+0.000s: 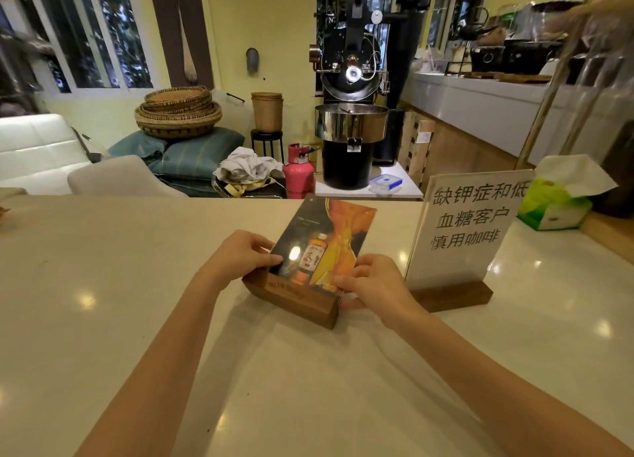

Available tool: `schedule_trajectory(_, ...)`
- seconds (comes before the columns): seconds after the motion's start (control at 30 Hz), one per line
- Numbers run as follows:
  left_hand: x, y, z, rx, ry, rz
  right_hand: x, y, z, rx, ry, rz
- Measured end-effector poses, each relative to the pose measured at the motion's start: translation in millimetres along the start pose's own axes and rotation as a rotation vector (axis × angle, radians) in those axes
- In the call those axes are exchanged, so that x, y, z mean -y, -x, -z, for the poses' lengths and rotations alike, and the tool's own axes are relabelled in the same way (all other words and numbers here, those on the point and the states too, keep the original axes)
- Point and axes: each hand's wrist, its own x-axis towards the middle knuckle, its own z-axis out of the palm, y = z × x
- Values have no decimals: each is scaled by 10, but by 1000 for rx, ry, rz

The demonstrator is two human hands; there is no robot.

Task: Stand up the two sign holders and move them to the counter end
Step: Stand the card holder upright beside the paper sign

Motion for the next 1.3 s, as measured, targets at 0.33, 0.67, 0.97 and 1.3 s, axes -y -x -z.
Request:
schedule_trajectory(0.33,-129,84,-95,-23,100,-203,-43,187,150,-161,159,350)
schedule_trajectory(0.67,-212,141,-214,-33,90,-267,-262,299,204,-276,274,522)
schedule_trajectory(0.97,-259,138,-253,-10,45,-262,-265,405,359,-192,230,538)
schedule_trajectory(1.3,-390,188,-434,-36,44,-178,-410,426,1446,-512,191,312)
